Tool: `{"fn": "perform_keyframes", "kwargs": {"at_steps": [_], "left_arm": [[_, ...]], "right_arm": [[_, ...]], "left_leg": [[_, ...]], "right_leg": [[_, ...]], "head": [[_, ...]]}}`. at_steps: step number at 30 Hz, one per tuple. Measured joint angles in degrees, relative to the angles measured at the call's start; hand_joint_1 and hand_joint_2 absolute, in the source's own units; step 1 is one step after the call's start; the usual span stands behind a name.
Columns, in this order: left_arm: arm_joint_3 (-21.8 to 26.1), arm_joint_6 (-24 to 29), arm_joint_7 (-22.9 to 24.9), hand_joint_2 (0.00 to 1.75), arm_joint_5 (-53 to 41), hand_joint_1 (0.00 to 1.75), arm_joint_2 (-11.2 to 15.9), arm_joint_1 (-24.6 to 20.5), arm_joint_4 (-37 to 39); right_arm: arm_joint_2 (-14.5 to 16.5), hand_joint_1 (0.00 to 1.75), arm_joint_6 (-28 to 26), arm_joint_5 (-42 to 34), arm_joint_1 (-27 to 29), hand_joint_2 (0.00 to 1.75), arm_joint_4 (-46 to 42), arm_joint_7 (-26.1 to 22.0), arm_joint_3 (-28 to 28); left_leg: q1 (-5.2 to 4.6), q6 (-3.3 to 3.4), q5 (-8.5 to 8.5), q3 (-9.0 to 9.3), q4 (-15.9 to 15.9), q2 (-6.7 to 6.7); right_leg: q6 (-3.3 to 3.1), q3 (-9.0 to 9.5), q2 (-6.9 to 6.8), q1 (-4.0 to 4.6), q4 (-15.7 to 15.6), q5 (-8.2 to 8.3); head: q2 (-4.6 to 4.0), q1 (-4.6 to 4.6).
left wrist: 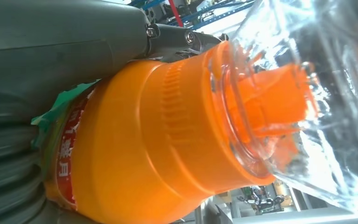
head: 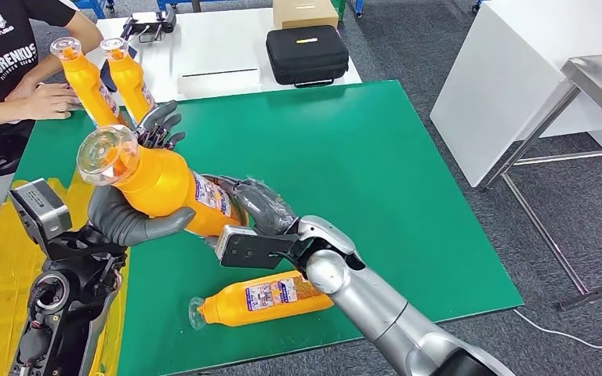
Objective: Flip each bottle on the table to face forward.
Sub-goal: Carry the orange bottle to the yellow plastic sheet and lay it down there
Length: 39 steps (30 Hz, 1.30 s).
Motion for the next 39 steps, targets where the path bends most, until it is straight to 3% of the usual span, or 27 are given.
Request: {"fn": "perform_keyframes", "kwargs": {"at_steps": [17,21,24,30,36,39], "left_arm": [[0.26,3.69,0.09,1.75,-0.04,1.75,-0.05,1.04,0.02],[0.4,4.63,0.06,1.75,-0.87,1.75,-0.15,1.16,0.02],[1.39,6.98,-0.11,1.75,-2.89,1.75,-0.16,1.09,0.04],[6.36,19.05,-0.46,1.75,-16.04,1.75,0.88,1.04,0.63],[11.53,28.48,-0.23,1.75,-32.57,1.75,3.65,1.06,2.04],[12.38,31.21,2.06,1.75,-48.34,1.75,5.75,1.14,3.08]], "right_arm": [[-0.09,1.75,-1.55,0.63,0.61,1.75,-0.6,0.1,-0.82],[-0.1,0.0,-1.94,0.82,0.82,1.75,-0.87,0.1,-0.99],[-0.26,0.0,-2.65,1.46,1.26,1.75,-1.49,0.11,-1.01],[-2.96,0.0,-4.3,6.03,2.93,1.75,-7.6,1.86,-1.78],[-7.49,0.0,-3.95,10.2,4.53,1.75,-15.5,3.64,-2.6],[-9.33,0.0,-3.67,11.64,5.45,1.75,-18.89,4.23,-2.86]], "left_leg": [[0.0,0.0,0.0,0.0,0.0,0.02],[0.0,0.0,0.0,0.0,0.0,0.02],[0.0,0.0,0.0,0.0,0.0,0.02],[0.02,0.0,0.0,0.0,0.0,0.04],[0.01,0.0,0.0,-0.01,0.0,0.07],[0.01,0.0,0.0,-0.01,0.0,0.06]], "right_leg": [[0.0,-0.01,0.01,0.0,0.0,0.0],[0.0,-0.01,0.01,0.0,0.0,0.0],[0.0,-0.01,0.01,0.0,0.0,0.0],[0.0,-0.04,0.03,0.01,0.0,0.0],[0.0,-0.05,0.09,0.0,0.0,0.0],[-0.01,-0.05,0.07,0.0,-0.01,0.0]], "head": [[0.0,0.0],[0.01,0.01],[0.01,0.01],[0.01,0.0],[0.0,0.01],[0.0,0.01]]}}
